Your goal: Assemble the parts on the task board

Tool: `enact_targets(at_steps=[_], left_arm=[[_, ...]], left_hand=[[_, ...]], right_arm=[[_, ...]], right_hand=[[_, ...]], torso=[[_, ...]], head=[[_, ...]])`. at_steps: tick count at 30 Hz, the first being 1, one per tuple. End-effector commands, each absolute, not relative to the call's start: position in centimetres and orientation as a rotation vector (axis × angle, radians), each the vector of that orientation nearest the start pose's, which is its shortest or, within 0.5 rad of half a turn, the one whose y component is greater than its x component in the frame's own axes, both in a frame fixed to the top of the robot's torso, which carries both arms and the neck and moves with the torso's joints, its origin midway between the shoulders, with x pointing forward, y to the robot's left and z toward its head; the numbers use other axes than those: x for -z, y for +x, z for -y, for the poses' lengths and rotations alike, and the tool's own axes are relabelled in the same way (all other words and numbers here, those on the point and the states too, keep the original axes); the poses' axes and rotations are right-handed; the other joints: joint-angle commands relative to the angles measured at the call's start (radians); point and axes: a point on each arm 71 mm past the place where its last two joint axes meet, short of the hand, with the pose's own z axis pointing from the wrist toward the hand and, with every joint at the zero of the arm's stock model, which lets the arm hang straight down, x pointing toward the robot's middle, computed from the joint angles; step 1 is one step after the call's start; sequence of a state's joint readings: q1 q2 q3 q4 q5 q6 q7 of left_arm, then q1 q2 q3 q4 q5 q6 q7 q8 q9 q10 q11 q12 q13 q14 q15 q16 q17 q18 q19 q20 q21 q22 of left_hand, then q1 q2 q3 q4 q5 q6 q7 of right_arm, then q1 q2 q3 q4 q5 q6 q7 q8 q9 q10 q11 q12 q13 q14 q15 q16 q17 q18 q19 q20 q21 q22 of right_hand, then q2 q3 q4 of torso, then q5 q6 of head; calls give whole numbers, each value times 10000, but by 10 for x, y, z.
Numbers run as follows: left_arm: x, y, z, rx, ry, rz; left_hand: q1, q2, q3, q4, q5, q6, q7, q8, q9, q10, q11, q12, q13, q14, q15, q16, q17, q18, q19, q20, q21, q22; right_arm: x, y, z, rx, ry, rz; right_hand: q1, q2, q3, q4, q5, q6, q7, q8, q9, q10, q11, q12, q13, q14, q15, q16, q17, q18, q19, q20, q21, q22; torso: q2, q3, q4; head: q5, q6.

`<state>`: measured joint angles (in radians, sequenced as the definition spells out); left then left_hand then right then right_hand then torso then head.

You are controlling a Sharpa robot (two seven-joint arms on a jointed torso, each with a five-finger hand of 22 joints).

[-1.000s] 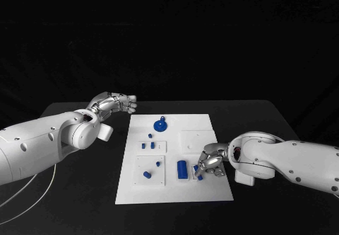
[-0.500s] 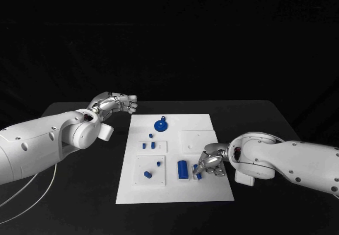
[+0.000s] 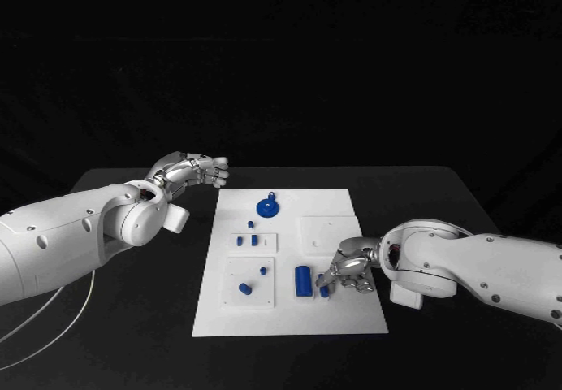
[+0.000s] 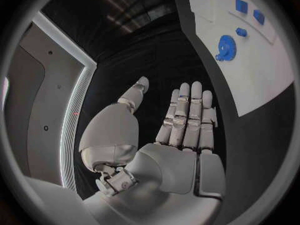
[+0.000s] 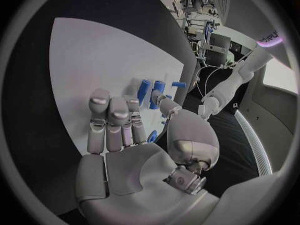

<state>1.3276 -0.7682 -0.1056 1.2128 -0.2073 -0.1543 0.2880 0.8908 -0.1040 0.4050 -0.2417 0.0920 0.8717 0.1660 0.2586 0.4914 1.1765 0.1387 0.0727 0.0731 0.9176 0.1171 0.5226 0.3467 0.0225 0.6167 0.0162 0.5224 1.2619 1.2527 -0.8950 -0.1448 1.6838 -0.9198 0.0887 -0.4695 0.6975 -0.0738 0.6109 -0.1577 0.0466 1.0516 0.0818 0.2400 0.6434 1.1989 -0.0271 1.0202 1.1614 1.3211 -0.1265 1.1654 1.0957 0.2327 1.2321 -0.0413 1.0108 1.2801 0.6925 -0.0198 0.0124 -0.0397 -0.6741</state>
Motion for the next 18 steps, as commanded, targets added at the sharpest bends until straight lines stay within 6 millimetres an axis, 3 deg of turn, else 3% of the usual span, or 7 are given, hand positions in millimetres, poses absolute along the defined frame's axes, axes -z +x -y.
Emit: enact_targets(at_steps=[1, 4, 8, 11, 18], left_arm=[[154, 552, -257, 13568, -8680, -15283], [154, 552, -257, 13555, -8688, -15281], [154, 552, -258, 13539, -8695, -15271], [154, 552, -258, 13536, -8690, -15272], [154, 552, -258, 13534, -8693, -15294]], left_hand=[[-93, 14, 1, 40, -23, -58, -9, 49, -15, -72, -26, -15, -7, 22, 20, -44, 18, 170, 22, 27, -46, 17], [-93, 13, 1, 41, -22, -59, -9, 49, -15, -73, -27, -15, -7, 23, 19, -46, 20, 170, 22, 27, -47, 18], [-93, 14, 3, 42, -21, -59, -10, 49, -16, -73, -27, -15, -7, 23, 19, -48, 23, 171, 22, 26, -49, 19], [-92, 14, 5, 43, -21, -60, -10, 49, -16, -73, -27, -15, -7, 23, 19, -50, 26, 172, 22, 26, -50, 20], [-90, 13, 7, 43, -19, -60, -10, 50, -17, -74, -27, -16, -7, 24, 18, -54, 31, 173, 22, 25, -53, 23]], right_arm=[[228, 430, 191, -6404, 1927, -24287], [229, 429, 192, -6403, 1713, -24538], [230, 426, 195, -6304, 1454, -24889], [230, 426, 199, -6208, 1410, -24966], [230, 425, 202, -6118, 1437, -24922]], right_hand=[[-111, -45, -112, -57, 24, -8, 6, -55, 11, -7, -22, 13, 16, -9, -67, 1, 7, 291, -29, -84, 24, -15], [9, -150, -259, -300, 23, -13, 4, -60, 10, -15, -24, 8, 22, -15, -70, 0, 6, 291, -45, -110, 26, -19], [313, -350, -669, -1000, 24, -49, 19, -83, 6, -51, -10, -16, 32, -32, -58, -16, -3, 291, -85, -123, 13, -40], [551, -407, -947, -1303, 31, -64, 27, -98, -1, -72, 0, -32, 36, -48, -52, -28, -9, 291, -110, -124, 3, -57], [908, -409, -1125, -1326, 30, -64, 28, -109, -11, -69, 0, -40, 38, -52, -50, -33, -11, 291, -126, -125, -5, -75]], torso=[[0, 1, -4], [0, 3, -3], [-1, 8, -9], [0, 7, -15], [3, 13, -19]], head=[[9, 4], [15, 0], [22, -1], [24, -8], [20, -16]])
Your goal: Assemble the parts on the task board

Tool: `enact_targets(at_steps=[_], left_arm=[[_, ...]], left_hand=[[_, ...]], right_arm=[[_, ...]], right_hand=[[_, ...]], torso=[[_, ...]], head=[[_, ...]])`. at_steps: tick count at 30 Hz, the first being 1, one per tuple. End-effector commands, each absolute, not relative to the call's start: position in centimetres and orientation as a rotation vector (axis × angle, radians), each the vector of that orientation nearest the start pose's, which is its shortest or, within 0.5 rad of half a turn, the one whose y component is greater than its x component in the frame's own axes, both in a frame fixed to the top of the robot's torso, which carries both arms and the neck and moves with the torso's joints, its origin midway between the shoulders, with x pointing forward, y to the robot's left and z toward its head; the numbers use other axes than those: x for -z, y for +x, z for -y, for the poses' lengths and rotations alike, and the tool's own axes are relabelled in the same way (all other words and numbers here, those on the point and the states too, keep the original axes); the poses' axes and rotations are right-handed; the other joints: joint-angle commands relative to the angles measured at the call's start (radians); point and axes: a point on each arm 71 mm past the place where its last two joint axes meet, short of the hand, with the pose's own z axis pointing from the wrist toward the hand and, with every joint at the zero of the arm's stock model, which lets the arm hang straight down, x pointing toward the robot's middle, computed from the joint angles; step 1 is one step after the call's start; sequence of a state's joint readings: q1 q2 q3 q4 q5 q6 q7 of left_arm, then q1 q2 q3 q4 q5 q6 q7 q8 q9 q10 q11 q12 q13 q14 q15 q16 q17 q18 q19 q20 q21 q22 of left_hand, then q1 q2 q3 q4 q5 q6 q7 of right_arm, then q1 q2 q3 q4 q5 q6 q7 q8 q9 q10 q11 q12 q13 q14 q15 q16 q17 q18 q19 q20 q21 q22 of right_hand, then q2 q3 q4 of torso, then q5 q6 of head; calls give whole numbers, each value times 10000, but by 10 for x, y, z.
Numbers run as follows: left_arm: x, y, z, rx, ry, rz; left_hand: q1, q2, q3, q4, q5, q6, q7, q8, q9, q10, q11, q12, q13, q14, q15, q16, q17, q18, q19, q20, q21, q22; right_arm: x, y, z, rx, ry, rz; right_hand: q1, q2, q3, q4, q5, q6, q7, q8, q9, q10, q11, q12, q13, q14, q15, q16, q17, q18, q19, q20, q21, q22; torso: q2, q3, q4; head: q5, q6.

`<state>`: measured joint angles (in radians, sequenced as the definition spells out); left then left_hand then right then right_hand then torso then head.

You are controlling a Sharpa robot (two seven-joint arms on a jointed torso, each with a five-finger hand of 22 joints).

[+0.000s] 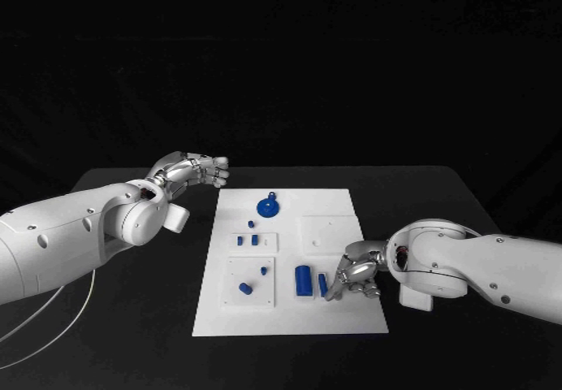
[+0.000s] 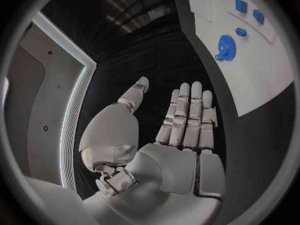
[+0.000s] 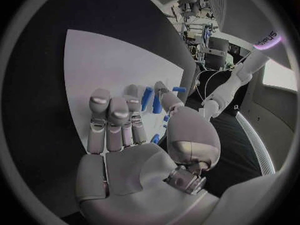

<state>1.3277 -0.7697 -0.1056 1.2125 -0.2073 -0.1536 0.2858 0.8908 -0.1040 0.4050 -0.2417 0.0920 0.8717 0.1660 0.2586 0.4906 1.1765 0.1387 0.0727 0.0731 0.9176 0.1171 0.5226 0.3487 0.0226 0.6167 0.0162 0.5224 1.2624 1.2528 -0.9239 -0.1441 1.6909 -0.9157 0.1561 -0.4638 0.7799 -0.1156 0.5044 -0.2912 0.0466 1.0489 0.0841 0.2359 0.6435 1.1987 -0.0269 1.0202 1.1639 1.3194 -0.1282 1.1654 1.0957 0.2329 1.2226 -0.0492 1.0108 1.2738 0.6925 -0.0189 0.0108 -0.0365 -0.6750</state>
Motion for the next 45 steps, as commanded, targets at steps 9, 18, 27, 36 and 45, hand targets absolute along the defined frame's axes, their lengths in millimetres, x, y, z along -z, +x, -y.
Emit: enact_targets(at_steps=[9, 18, 27, 36, 45], left_arm=[[154, 552, -257, 13551, -8685, -15304], [154, 552, -259, 13530, -8702, -15304], [154, 552, -259, 13510, -8716, -15310], [154, 552, -260, 13502, -8721, -15315], [154, 552, -259, 13509, -8719, -15324]], left_hand=[[-84, 12, 11, 42, -18, -62, -11, 51, -11, -75, -27, -16, -7, 24, 17, -59, 18, 173, 22, 24, -58, 21], [-83, 9, 13, 43, -17, -62, -12, 53, -12, -76, -27, -17, -7, 25, 17, -65, 25, 173, 22, 24, -62, 24], [-89, 18, 17, 53, -15, -59, -12, 56, -13, -74, -27, -16, -7, 27, 17, -70, 34, 173, 25, 24, -66, 28], [-91, 47, 28, 69, -9, -58, -14, 59, -14, -74, -28, -15, -7, 31, 17, -79, 46, 174, 28, 24, -71, 35], [-110, 73, 34, 95, -3, -55, -16, 63, -16, -71, -29, -14, -6, 33, 18, -89, 61, 172, 31, 26, -80, 42]], right_arm=[[231, 428, 201, -6045, 1532, -24732], [237, 430, 198, -5899, 1587, -24677], [242, 430, 199, -5784, 1669, -24763], [243, 431, 198, -5779, 1677, -24519], [243, 430, 196, -5891, 1603, -24548]], right_hand=[[-76, 331, -138, 184, 25, 7, 0, -64, -22, -37, -7, -48, 3, -25, -34, -39, -19, 289, -9, -12, -21, -48], [-275, 796, 45, 501, 27, 47, -23, -74, -48, -11, -31, -58, -1, -9, -57, -35, -20, 289, 10, -19, -35, -85], [155, 670, 1264, 916, 25, 75, -13, -94, -84, 21, -20, -55, 11, 11, -45, -28, -25, 289, 46, -10, 18, -93], [253, 617, 1419, 861, 24, 96, -10, -81, -79, 35, -16, -48, 15, 17, -40, -23, -25, 289, 56, 3, 41, -87], [-394, 227, 1057, 1153, 51, 127, 0, -65, -73, 61, -4, -38, 21, 30, -24, -4, -20, 259, 76, 78, 78, -83]], torso=[[5, 3, 7], [5, 0, 12], [-3, -8, 10], [-4, -3, 10], [0, -2, 5]], head=[[-25, -25], [-5, -71], [-22, -110], [-12, -121], [-17, -113]])
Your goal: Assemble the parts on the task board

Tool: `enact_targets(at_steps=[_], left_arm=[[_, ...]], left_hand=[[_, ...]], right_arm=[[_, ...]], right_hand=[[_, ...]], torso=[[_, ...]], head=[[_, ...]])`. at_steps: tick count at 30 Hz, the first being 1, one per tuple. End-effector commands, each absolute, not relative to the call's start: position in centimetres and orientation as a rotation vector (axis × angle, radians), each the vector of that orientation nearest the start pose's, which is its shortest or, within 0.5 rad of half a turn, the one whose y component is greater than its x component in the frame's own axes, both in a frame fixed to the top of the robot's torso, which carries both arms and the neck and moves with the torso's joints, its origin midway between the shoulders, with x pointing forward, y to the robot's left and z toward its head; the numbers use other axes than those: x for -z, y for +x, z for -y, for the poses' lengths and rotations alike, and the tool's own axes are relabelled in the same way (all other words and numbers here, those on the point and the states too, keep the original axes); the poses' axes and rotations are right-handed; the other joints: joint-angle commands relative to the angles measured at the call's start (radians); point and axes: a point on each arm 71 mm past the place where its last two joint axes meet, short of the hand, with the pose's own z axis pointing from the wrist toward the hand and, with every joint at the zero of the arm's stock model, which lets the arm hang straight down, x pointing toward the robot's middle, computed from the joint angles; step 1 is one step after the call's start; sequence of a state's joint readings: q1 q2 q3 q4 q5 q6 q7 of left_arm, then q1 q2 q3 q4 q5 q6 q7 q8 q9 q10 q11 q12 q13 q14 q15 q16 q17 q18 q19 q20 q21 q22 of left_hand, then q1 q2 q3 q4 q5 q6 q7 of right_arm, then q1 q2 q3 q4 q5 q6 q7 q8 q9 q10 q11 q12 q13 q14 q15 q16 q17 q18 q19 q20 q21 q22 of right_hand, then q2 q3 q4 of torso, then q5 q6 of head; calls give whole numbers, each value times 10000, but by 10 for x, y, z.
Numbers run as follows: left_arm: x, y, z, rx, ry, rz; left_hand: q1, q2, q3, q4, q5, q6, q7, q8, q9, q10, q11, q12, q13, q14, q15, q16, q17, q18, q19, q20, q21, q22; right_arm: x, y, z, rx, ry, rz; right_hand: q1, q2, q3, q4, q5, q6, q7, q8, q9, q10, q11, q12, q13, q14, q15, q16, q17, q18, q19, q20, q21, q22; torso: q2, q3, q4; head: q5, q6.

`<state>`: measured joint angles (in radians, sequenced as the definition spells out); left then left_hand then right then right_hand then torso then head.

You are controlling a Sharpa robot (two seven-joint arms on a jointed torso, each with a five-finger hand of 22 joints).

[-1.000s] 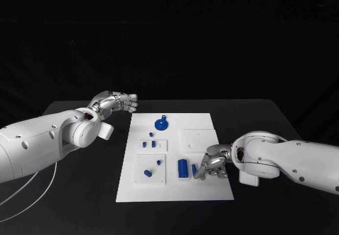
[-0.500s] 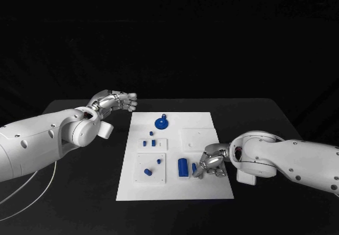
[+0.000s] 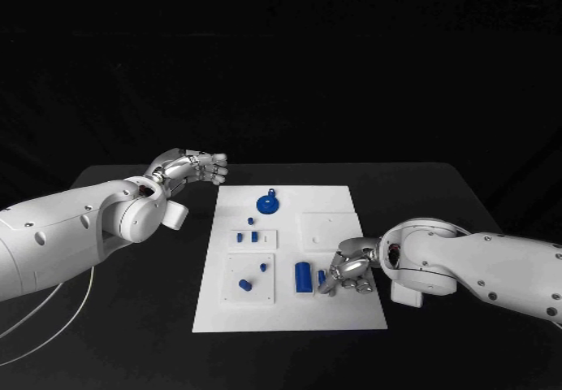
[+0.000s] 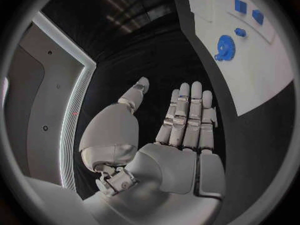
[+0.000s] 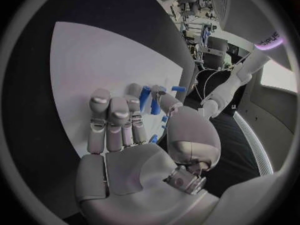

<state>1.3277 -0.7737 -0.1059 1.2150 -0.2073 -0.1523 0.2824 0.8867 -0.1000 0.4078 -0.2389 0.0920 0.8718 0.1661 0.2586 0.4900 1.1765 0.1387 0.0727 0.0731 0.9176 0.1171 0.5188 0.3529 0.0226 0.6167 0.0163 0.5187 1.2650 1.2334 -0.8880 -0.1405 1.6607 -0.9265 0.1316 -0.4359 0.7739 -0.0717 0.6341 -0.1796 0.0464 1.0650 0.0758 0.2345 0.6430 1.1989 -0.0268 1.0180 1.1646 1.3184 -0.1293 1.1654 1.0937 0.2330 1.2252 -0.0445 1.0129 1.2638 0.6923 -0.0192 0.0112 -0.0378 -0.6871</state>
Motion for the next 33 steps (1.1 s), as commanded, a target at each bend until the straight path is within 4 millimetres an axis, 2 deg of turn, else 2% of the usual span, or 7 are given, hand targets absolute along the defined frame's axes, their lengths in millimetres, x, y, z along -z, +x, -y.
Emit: enact_targets(at_steps=[1, 4, 7, 11, 12, 20, 33], left_arm=[[154, 552, -259, 13512, -8718, -15326], [154, 552, -259, 13507, -8724, -15334], [154, 552, -260, 13502, -8726, -15330], [154, 552, -259, 13510, -8717, -15336], [154, 552, -259, 13516, -8714, -15342], [154, 552, -260, 13487, -8726, -15333], [154, 552, -260, 13481, -8733, -15351]], left_hand=[[-71, 35, 6, 70, -2, -56, -17, 64, -10, -71, -29, -14, -6, 33, 18, -52, 20, 172, 31, 26, -43, 17], [-80, 43, 8, 81, 1, -57, -17, 64, -11, -71, -29, -14, -6, 34, 18, -56, 26, 171, 31, 26, -47, 19], [-87, 49, 9, 90, 3, -57, -17, 65, -12, -70, -29, -13, -6, 35, 18, -60, 31, 171, 31, 26, -50, 21], [-94, 53, 9, 98, 5, -57, -17, 66, -13, -70, -29, -13, -6, 36, 18, -63, 35, 171, 31, 26, -53, 23], [-95, 53, 9, 100, 5, -58, -17, 66, -13, -70, -29, -13, -6, 36, 18, -64, 36, 171, 31, 26, -54, 24], [-102, 59, 12, 110, 8, -58, -18, 67, -15, -71, -29, -14, -6, 36, 18, -70, 43, 171, 32, 26, -58, 27], [-94, 60, 18, 110, 13, -61, -18, 68, -17, -72, -30, -14, -6, 36, 17, -77, 53, 172, 30, 24, -64, 32]], right_arm=[[243, 430, 196, -5905, 1595, -24568], [244, 430, 196, -5923, 1551, -24623], [244, 430, 195, -5936, 1546, -24617], [244, 430, 195, -5921, 1524, -24634], [244, 430, 196, -5915, 1545, -24619], [244, 430, 200, -6031, 1604, -24663], [245, 433, 214, -6422, 2043, -24806]], right_hand=[[-410, -246, -327, 42, 25, -38, 75, -52, -67, 57, -10, -15, 17, 39, -17, -2, 1, 276, 46, 25, 59, 18], [-729, -380, -881, -146, 62, -58, 59, -59, -65, 30, -24, -21, 27, 21, -35, 3, 6, 288, -8, -4, 64, 26], [-991, -101, -1666, -723, 122, -56, 44, -72, -84, 9, -48, -36, 36, -6, -55, -2, 5, 288, -89, -68, 44, 15], [-1260, -165, -2055, -923, 30, -52, 34, -80, -94, 2, -55, -48, 37, -15, -66, -2, 7, 288, -107, -86, 29, -3], [-1409, -78, -2330, -1128, 22, -61, 0, -82, -88, -7, -62, -54, 43, -32, -90, 1, 13, 288, -134, -127, 11, -14], [-990, 9, -2797, -1124, 29, -66, 1, -84, -75, -15, -91, -67, 57, -53, -106, 6, 23, 288, -164, -207, 3, -28], [-160, -88, -3429, -1123, 28, -115, 27, -138, -102, -39, -65, -122, 50, -69, -86, -35, 3, 288, -205, -206, -53, -84]], torso=[[1, 1, 1], [-2, 0, 4], [-2, 0, 4], [0, -2, 0], [1, -2, 1], [7, 4, 4], [-1, 6, -1]], head=[[-3, 9], [-13, 13], [-13, 13], [-14, 8], [-11, 0], [-16, -10], [-20, 22]])
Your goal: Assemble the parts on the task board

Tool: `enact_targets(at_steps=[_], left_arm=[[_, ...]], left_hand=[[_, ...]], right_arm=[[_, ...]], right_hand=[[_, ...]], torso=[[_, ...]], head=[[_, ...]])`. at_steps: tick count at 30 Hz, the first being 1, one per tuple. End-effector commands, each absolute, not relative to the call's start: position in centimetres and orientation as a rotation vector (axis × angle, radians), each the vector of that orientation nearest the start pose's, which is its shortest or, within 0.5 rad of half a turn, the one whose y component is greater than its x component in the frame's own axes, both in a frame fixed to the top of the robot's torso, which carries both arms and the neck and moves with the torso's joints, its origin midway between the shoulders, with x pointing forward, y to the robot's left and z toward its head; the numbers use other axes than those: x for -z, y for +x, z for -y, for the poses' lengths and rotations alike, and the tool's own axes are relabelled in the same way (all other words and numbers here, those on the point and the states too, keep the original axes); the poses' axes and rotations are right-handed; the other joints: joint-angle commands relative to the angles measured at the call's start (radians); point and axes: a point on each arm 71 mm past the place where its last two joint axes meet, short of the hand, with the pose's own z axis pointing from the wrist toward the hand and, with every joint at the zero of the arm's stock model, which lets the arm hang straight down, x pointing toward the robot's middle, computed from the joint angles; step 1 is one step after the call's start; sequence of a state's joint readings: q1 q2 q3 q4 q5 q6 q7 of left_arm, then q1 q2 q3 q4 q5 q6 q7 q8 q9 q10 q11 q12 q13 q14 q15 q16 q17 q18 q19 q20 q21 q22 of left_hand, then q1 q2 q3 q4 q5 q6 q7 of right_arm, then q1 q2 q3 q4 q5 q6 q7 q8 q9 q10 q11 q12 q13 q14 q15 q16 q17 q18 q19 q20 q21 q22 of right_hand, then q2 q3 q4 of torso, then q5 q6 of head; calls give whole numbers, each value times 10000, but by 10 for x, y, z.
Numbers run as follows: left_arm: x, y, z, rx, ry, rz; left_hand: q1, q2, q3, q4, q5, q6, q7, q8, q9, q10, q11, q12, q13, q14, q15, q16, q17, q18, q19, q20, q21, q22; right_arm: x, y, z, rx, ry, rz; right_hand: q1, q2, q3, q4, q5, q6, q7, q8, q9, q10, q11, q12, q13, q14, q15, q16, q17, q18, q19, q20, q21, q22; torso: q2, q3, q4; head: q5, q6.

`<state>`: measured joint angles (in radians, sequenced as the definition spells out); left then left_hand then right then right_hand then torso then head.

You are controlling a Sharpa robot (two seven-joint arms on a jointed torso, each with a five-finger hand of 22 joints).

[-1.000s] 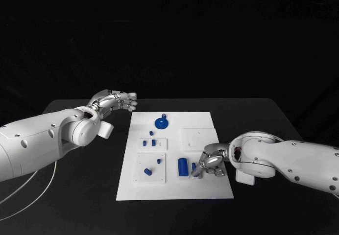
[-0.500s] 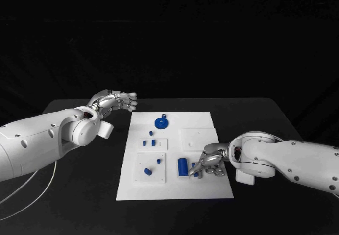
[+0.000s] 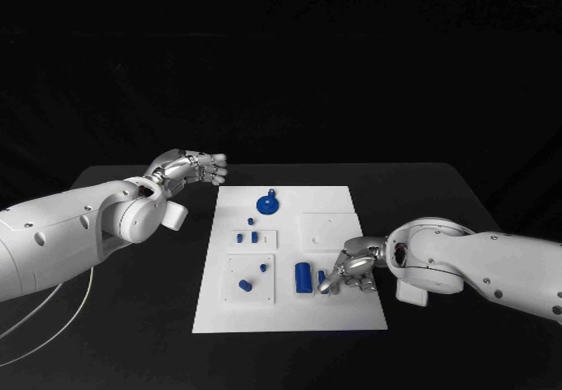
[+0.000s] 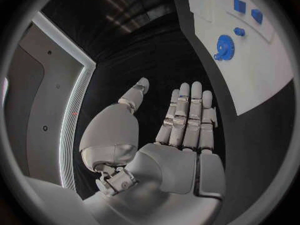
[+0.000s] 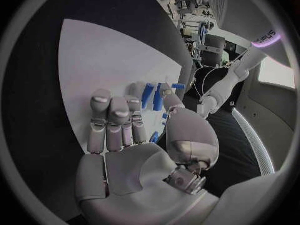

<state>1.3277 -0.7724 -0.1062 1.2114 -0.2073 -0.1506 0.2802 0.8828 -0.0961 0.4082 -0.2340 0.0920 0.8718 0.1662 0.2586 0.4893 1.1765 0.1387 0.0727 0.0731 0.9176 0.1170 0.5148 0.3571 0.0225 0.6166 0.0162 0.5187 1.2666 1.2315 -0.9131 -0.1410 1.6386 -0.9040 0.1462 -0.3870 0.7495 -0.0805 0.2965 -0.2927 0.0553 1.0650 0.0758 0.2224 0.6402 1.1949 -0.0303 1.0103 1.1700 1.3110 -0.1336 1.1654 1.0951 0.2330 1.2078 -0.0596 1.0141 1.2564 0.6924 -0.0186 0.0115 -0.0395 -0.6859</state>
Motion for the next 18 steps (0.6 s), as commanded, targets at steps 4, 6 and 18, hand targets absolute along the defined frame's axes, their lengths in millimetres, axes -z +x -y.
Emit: enact_targets(at_steps=[4, 6, 18], left_arm=[[155, 552, -259, 13485, -8734, -15364], [155, 552, -259, 13476, -8737, -15367], [155, 553, -259, 13475, -8742, -15387]], left_hand=[[-52, 20, 16, 59, 15, -61, -19, 68, -11, -72, -30, -15, -6, 36, 17, -39, 13, 173, 30, 24, -66, 17], [-49, 20, 17, 58, 16, -62, -19, 68, -11, -72, -30, -15, -6, 36, 17, -40, 14, 174, 30, 24, -67, 18], [-36, 23, 25, 55, 20, -63, -19, 69, -12, -74, -30, -16, -7, 36, 17, -46, 22, 174, 30, 23, -71, 22]], right_arm=[[246, 434, 219, -6341, 2116, -24838], [246, 434, 219, -6316, 2111, -24870], [246, 432, 216, -6414, 1874, -25027]], right_hand=[[174, 75, -104, 10, -60, -110, 27, -20, -77, 3, -31, -50, -6, 5, -42, -38, -12, 288, -28, -53, -71, -19], [219, 113, -129, 10, -60, -110, 28, -23, -80, 3, -30, -53, -7, 5, -42, -40, -12, 288, -27, -51, -73, -23], [995, 273, -89, 8, -62, -95, 41, -35, -98, 17, -16, -58, -6, 11, -27, -46, -12, 288, -23, -23, -65, -30]], torso=[[-1, 2, -6], [0, 2, -7], [1, -9, 4]], head=[[-3, 11], [-3, 4], [-19, 6]])
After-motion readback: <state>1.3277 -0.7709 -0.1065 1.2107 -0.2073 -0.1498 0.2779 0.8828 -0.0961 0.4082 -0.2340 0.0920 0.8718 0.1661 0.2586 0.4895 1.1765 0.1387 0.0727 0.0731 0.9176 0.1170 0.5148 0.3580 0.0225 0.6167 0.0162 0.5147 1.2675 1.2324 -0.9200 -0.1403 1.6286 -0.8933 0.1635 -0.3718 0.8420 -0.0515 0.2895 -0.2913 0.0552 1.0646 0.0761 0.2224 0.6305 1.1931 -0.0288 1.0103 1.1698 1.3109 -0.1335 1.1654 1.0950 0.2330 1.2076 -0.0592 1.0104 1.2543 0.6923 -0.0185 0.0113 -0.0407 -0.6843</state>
